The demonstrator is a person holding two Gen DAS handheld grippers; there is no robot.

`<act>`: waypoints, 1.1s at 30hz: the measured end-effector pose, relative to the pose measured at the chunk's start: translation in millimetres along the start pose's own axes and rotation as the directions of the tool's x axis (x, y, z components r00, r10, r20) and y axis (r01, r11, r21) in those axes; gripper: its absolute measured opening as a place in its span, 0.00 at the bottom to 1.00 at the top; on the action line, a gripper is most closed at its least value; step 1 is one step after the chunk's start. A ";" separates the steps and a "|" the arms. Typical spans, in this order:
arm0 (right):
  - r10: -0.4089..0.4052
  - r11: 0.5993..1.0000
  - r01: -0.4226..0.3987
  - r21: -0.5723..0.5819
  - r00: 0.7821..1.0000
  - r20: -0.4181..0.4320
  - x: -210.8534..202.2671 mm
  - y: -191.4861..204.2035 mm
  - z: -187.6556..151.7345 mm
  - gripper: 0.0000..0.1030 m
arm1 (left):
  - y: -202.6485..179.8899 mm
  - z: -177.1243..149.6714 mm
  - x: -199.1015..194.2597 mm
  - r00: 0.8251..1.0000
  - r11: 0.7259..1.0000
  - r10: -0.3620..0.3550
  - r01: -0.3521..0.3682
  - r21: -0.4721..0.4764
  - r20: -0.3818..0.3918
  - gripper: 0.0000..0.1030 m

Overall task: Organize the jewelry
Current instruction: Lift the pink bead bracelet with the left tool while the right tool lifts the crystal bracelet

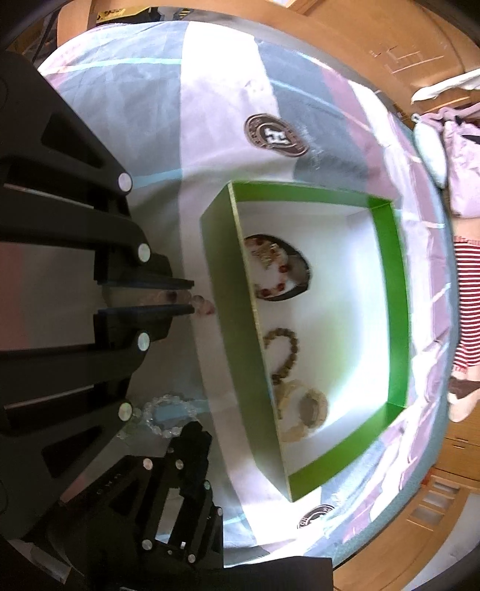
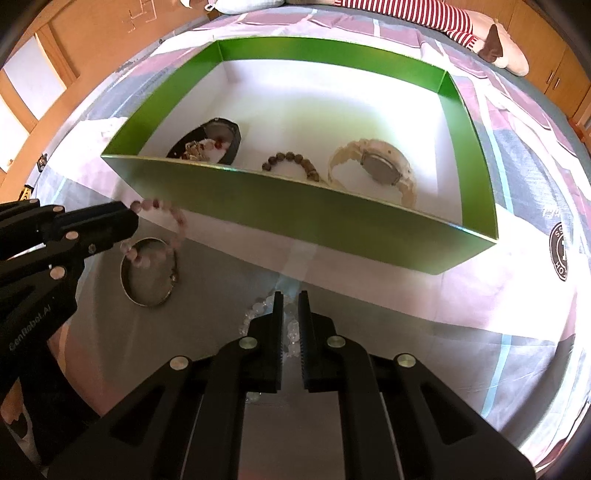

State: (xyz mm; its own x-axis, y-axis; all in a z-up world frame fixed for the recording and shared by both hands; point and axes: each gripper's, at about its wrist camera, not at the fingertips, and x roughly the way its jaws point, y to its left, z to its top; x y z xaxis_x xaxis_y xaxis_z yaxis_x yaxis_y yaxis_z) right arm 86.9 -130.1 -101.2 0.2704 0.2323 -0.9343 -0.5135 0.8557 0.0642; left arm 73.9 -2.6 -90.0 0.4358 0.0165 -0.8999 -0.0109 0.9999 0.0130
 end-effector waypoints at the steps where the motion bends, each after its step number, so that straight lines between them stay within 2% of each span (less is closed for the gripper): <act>1: 0.000 1.000 0.000 0.000 1.000 0.000 0.3 -0.4 -0.5 0.07 | -0.3 0.1 -1.1 1.000 1.000 0.002 -0.002 0.002 0.005 0.07; 33: -0.018 1.000 0.018 -0.005 1.000 -0.022 9.8 5.5 1.6 0.07 | -5.7 -3.0 7.5 1.000 1.000 0.013 -0.013 0.015 -0.027 0.07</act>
State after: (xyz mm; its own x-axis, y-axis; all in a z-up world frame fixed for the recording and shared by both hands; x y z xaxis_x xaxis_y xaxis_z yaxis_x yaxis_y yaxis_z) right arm 88.0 -122.4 -109.5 0.2618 0.2071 -0.9426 -0.5126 0.8574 0.0460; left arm 74.5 -8.1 -98.2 0.4109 0.0293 -0.9112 -0.0033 0.9995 0.0307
